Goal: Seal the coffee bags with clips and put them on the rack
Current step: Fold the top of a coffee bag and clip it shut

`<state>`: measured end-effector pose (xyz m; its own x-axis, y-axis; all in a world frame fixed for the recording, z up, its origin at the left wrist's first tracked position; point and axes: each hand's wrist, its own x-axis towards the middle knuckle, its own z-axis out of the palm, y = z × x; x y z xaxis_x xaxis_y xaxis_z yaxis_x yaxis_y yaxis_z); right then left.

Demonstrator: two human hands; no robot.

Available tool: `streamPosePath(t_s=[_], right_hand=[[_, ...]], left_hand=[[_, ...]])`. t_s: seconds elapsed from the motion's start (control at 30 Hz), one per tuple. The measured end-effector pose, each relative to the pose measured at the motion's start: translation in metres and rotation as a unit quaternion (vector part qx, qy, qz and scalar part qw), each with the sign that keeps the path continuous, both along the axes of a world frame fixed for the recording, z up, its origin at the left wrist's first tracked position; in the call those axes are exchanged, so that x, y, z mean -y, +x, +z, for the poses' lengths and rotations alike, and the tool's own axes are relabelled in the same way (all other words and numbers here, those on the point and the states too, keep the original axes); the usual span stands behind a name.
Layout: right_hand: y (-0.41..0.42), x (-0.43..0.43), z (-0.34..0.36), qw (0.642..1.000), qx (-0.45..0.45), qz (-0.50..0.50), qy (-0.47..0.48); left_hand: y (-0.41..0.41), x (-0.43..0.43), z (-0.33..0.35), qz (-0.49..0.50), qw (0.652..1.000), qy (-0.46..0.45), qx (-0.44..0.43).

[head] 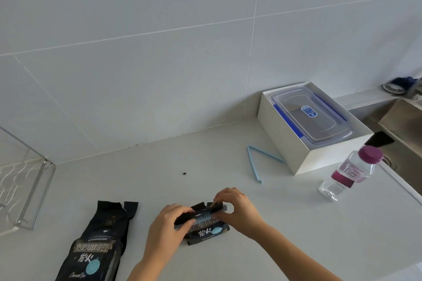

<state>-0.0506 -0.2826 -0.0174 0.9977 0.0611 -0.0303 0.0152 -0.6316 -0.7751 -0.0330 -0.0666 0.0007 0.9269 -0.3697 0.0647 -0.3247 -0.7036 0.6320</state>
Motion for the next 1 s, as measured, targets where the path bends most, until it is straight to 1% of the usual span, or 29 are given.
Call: streamPosePath(t_s=[0.1, 0.2, 0.4, 0.53, 0.6, 0.63, 0.67, 0.73, 0.77, 0.8, 0.9, 0.97, 1.0], right_hand=[[0.003, -0.012, 0.002, 0.999, -0.010, 0.032, 0.019], [0.004, -0.020, 0.000, 1.000, -0.011, 0.005, 0.023], [0.000, -0.023, -0.003, 0.997, 0.016, -0.041, -0.056], [0.003, -0.025, -0.002, 0.995, 0.029, -0.048, -0.082], [0.005, -0.026, 0.000, 0.995, 0.015, -0.057, -0.086], [0.007, -0.025, 0.002, 0.995, -0.001, -0.066, -0.075], [0.007, -0.024, 0.001, 0.996, -0.021, -0.072, -0.042], [0.006, -0.018, 0.000, 0.994, -0.065, -0.063, 0.061], [0.005, -0.014, -0.001, 0.991, -0.081, -0.046, 0.096], [0.004, -0.011, -0.001, 0.990, -0.091, -0.028, 0.107], [0.003, -0.009, -0.002, 0.992, -0.096, 0.011, 0.079], [0.006, -0.009, -0.005, 0.991, -0.108, 0.005, 0.085], [0.007, -0.009, -0.007, 0.988, -0.122, -0.002, 0.096]], left_hand=[[0.000, 0.000, -0.002, 0.005, 1.000, 0.005, 0.004], [-0.002, 0.003, -0.007, 0.029, 0.999, -0.014, 0.006], [-0.004, 0.005, -0.018, 0.087, 0.994, -0.071, -0.009], [0.002, 0.007, -0.021, 0.095, 0.989, -0.107, -0.037], [0.002, 0.009, -0.025, 0.105, 0.987, -0.120, -0.024], [0.000, 0.008, -0.027, 0.118, 0.985, -0.127, -0.018], [-0.002, 0.007, -0.030, 0.136, 0.980, -0.141, -0.025], [-0.006, 0.004, -0.037, 0.173, 0.965, -0.182, -0.071], [-0.007, 0.003, -0.041, 0.182, 0.958, -0.196, -0.098], [-0.008, 0.002, -0.043, 0.185, 0.953, -0.206, -0.124], [-0.008, 0.002, -0.045, 0.184, 0.929, -0.251, -0.200], [-0.009, 0.000, -0.045, 0.176, 0.922, -0.261, -0.227], [-0.008, -0.001, -0.045, 0.164, 0.924, -0.261, -0.225]])
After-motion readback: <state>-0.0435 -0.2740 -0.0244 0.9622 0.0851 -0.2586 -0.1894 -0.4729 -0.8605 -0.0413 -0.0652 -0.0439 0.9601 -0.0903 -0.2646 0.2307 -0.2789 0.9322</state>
